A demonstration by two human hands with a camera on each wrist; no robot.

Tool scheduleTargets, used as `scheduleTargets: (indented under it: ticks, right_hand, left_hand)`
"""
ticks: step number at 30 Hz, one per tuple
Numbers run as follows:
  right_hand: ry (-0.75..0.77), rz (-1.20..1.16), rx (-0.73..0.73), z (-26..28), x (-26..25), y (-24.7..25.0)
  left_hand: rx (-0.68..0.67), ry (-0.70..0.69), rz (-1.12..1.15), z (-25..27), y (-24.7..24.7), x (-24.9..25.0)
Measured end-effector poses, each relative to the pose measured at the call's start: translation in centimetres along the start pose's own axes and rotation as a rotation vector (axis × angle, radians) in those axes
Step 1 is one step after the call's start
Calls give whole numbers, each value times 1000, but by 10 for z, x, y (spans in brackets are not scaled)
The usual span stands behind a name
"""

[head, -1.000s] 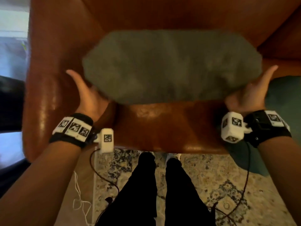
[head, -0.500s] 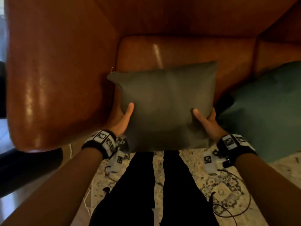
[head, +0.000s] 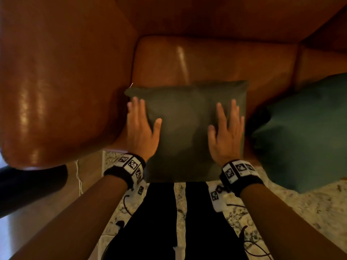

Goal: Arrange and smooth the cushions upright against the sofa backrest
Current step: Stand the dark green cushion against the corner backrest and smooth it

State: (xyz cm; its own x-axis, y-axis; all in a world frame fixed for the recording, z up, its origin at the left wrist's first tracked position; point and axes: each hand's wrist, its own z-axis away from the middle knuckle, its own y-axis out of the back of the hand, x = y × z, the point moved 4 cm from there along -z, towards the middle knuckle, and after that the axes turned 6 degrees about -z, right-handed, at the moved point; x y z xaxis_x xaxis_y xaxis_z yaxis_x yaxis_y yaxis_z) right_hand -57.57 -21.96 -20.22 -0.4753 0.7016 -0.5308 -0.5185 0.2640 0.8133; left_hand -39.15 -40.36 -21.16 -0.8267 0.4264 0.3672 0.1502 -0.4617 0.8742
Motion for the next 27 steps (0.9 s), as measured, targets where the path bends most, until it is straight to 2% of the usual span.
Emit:
scheduleTargets:
  ticks: [2, 3, 7, 8, 9, 12, 13, 14, 16, 17, 18, 19, 20, 22, 24, 25, 26, 27]
  right_hand:
    - [15, 56, -17, -8, -12, -18]
    - [6, 103, -17, -10, -15, -27]
    - [8, 208, 14, -8, -3, -53]
    - [16, 221, 21, -7, 1, -56]
    - [20, 233, 27, -6, 5, -58]
    - [20, 266, 40, -2, 6, -65]
    - [20, 279, 46, -3, 2, -68]
    - [20, 289, 51, -4, -1, -71]
    - [23, 298, 56, -7, -2, -72]
    - [24, 295, 57, -7, 1, -70]
    - [23, 284, 54, -7, 5, -67]
    - [22, 267, 39, -6, 11, -64]
    - [22, 247, 15, -5, 15, -63]
    - [12, 244, -4, -5, 15, -63]
    - [-3, 269, 1, -7, 10, -68]
    - [-3, 276, -2, -7, 6, -71]
    - [0, 284, -6, -7, 6, -73]
    - [0, 291, -7, -7, 7, -73]
  left_hand:
    - [-56, -263, -152, -7, -3, 28]
    - [-102, -343, -215, -9, -10, 37]
    - [-172, -556, -566, -25, -17, 37]
    - [-200, -543, -616, -37, -15, 23]
    - [-216, -455, -624, -52, -11, 5]
    - [-241, -8, -483, -97, 18, -44]
    - [-231, 27, -454, -104, 24, -41]
    - [-182, -49, -435, -108, 27, -24]
    - [-159, -406, -402, -103, 22, 24]
    - [-212, -623, -412, -95, 12, 40]
    - [-283, -770, -456, -85, 1, 44]
    - [-354, -787, -502, -85, -5, 34]
    - [-393, -681, -523, -92, -5, 14]
    - [-379, -350, -533, -118, 6, -29]
    - [-365, -104, -541, -135, 23, -48]
    - [-334, -59, -519, -139, 29, -44]
    - [-276, -105, -482, -139, 33, -29]
    - [-234, -224, -433, -133, 33, -9]
